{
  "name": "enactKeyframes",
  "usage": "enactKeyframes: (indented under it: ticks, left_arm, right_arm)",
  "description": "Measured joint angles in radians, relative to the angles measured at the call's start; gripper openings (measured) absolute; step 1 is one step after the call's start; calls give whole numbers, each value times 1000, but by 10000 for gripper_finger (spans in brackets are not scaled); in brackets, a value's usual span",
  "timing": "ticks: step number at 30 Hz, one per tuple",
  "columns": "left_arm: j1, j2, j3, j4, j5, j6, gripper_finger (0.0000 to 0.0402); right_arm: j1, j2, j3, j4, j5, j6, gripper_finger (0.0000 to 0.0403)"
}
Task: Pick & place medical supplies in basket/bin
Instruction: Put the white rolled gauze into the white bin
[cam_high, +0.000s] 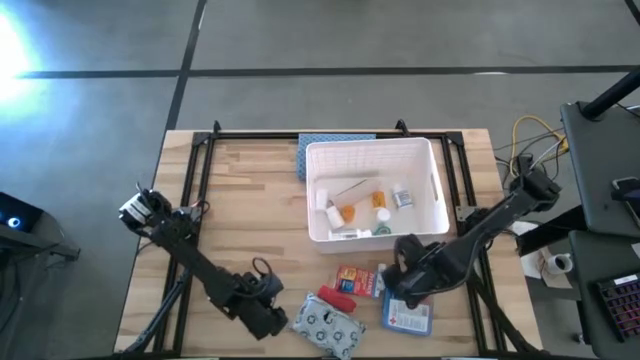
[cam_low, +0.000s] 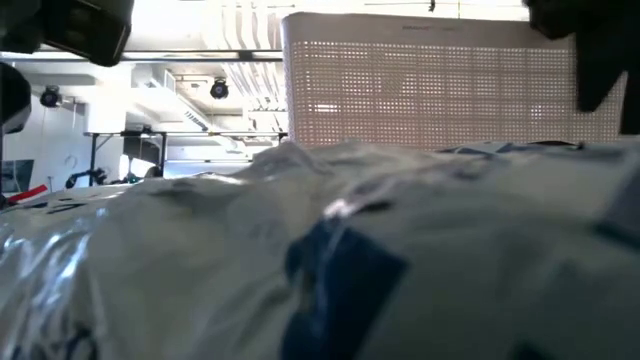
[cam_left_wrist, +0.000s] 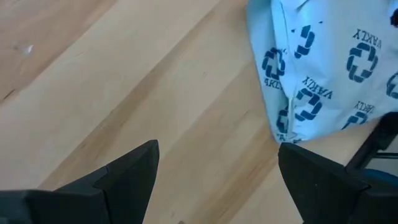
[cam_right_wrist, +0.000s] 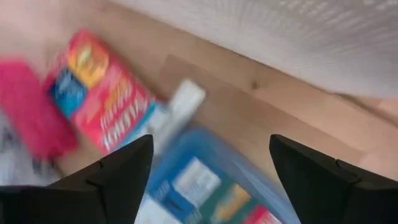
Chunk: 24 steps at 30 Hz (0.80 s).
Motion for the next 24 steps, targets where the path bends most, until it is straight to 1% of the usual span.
enactKeyframes:
  ticks: [3,7,14,18,24]
  left_arm:
    - [-10,0,-11,-2,-3,-16,308]
    - [-13,0,-27,0,-3,-20,308]
    - [-19,0,-46,0,-2,-3,308]
    - [-19,0,-63,-7,-1,5,308]
    - [-19,0,-93,-4,6,4,308]
  right_arm:
    - [-18,26,-38,79,19,77,307]
    - [-32,69,-74,220,20,78,300]
    - [-51,135,-92,234,39,168,288]
    - [-60,161,-102,272,34,182,278]
    - [-104,204,-104,376,-20,169,255]
